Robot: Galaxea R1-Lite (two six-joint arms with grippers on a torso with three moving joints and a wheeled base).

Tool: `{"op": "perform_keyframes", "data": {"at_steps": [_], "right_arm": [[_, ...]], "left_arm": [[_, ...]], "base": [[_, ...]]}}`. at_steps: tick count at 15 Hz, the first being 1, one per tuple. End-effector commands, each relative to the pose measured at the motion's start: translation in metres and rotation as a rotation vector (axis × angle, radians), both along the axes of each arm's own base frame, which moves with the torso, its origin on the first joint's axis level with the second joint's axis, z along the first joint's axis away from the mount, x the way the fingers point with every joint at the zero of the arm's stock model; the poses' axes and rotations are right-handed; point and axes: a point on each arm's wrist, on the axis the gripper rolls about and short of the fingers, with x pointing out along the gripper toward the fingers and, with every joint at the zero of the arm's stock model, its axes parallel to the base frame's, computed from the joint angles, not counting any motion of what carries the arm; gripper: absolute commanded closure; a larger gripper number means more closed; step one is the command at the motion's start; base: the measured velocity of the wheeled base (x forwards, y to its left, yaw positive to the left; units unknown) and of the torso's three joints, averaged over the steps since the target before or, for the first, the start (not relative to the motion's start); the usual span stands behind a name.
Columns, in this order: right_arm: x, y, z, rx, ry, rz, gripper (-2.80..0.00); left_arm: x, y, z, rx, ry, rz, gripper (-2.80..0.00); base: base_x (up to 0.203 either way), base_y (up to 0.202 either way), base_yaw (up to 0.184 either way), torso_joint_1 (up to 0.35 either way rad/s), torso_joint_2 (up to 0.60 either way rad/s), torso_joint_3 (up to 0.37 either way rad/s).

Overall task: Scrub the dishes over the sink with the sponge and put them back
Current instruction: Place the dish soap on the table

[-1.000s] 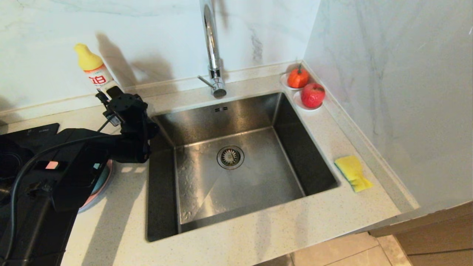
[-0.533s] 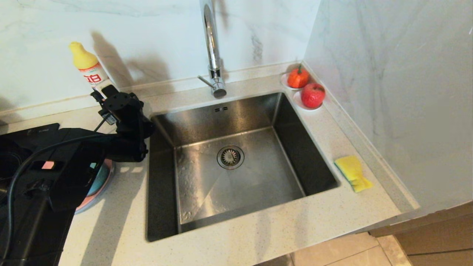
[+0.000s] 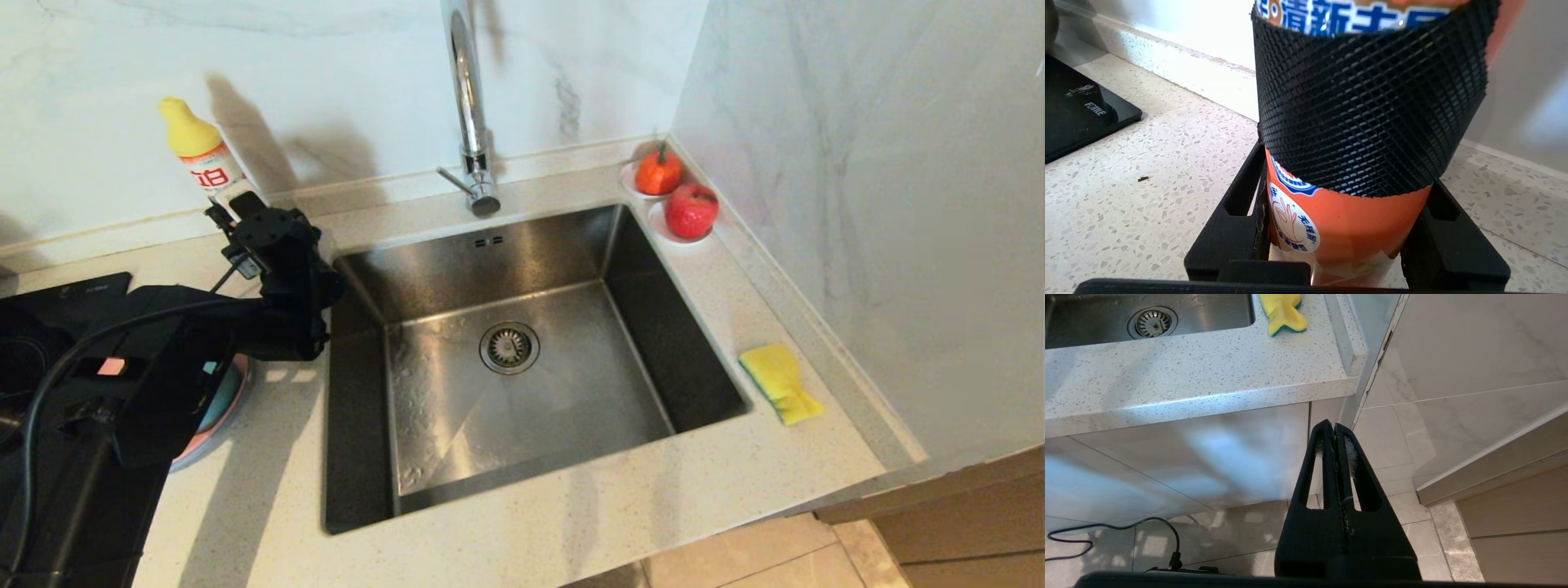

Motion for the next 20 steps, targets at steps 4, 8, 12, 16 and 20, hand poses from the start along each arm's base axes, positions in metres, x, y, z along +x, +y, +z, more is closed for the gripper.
{"op": "perform_keyframes", "data": {"at_steps": [4, 8, 12, 16, 20], "right_arm": [[0.000, 0.000, 0.000, 0.000, 0.000, 0.001, 0.00], [0.000, 0.000, 0.000, 0.000, 0.000, 0.001, 0.00], [0.000, 0.000, 0.000, 0.000, 0.000, 0.001, 0.00], [0.000, 0.000, 0.000, 0.000, 0.000, 0.001, 0.00], [0.000, 0.000, 0.000, 0.000, 0.000, 0.001, 0.00]], "left_arm": [[0.000, 0.000, 0.001, -0.003, -0.007, 0.006, -2.80], [-0.002, 0.000, 0.003, -0.004, -0.014, 0.005, -2.80], [-0.010, 0.000, 0.026, -0.004, -0.061, 0.005, -2.80], [-0.022, -0.004, 0.056, -0.006, -0.111, -0.002, -2.80], [-0.042, -0.007, 0.095, 0.020, -0.160, 0.004, -2.80]], "base": [[0.000, 0.000, 0.000, 0.000, 0.00, 0.000], [0.000, 0.000, 0.000, 0.000, 0.00, 0.000], [0.000, 0.000, 0.000, 0.000, 0.00, 0.000], [0.000, 0.000, 0.000, 0.000, 0.00, 0.000], [0.000, 0.000, 0.000, 0.000, 0.00, 0.000]]}}
